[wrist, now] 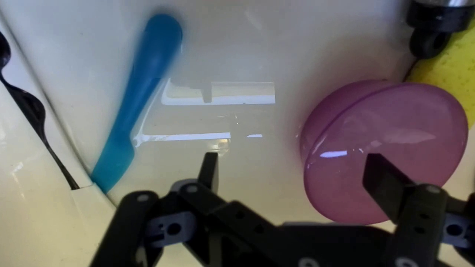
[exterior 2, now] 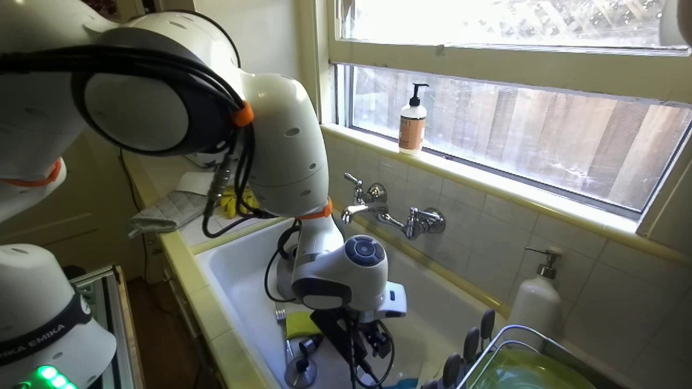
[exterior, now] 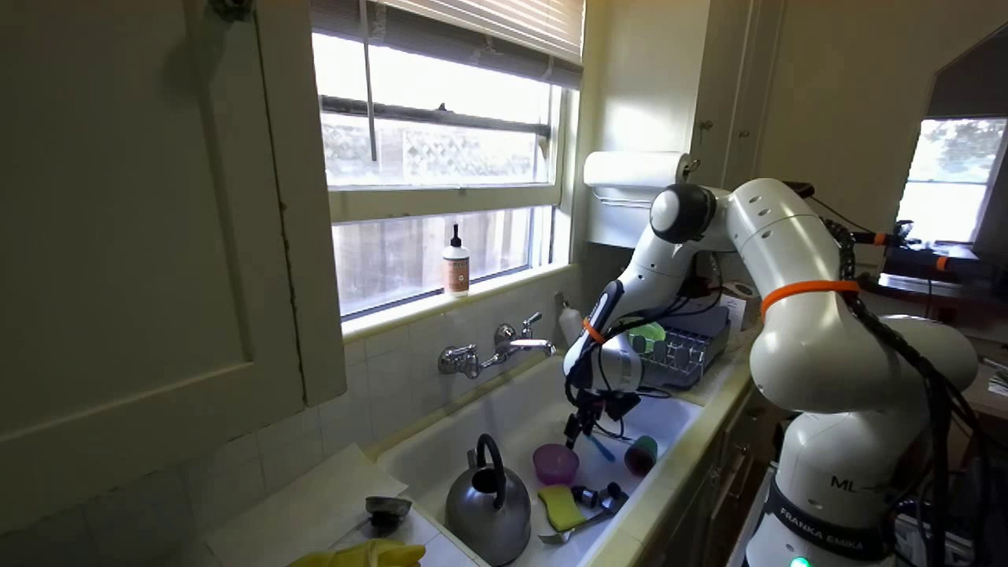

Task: Push the faucet on the left backwards then pour the liquid out of the purple bowl.

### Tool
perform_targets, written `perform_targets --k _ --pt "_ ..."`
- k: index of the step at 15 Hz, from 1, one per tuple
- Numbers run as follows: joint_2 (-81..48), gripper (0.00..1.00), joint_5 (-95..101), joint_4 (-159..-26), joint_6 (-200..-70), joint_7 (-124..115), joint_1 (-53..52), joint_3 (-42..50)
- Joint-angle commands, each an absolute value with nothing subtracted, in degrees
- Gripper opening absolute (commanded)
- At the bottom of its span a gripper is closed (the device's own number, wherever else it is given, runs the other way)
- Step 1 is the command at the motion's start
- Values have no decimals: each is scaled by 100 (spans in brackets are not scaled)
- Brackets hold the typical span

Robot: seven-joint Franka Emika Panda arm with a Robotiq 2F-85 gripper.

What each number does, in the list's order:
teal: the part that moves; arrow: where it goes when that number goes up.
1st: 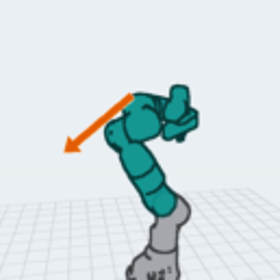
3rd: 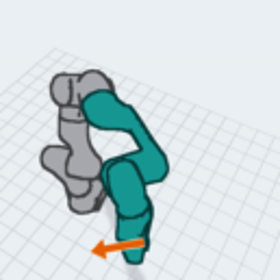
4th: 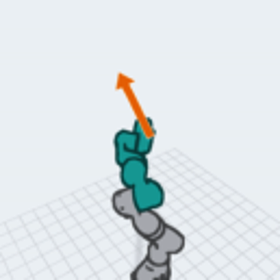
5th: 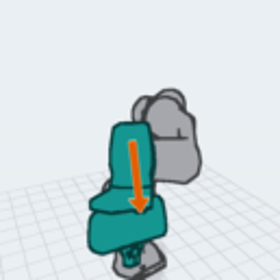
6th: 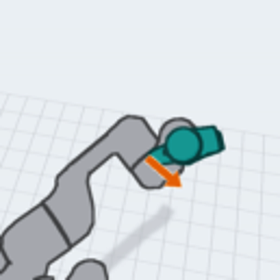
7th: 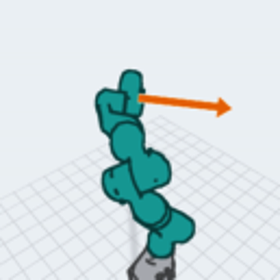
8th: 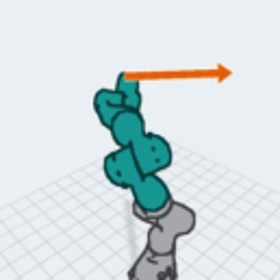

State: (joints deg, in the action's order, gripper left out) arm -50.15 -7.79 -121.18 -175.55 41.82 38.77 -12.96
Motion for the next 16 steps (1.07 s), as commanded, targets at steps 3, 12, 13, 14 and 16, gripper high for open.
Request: perform_targets --k 3,12,13,14,16 --pt "-5441 100 -113 -11838 -17889 3630 3900 -1330" --pt "-5802 63 480 -11403 -17785 3158 3785 -1289" --pt "-5830 52 519 -11368 -17768 3134 3784 -1291" --pt "-5855 45 558 -11337 -17749 3109 3781 -1291" --pt "-5903 30 622 -11280 -17696 3062 3806 -1314"
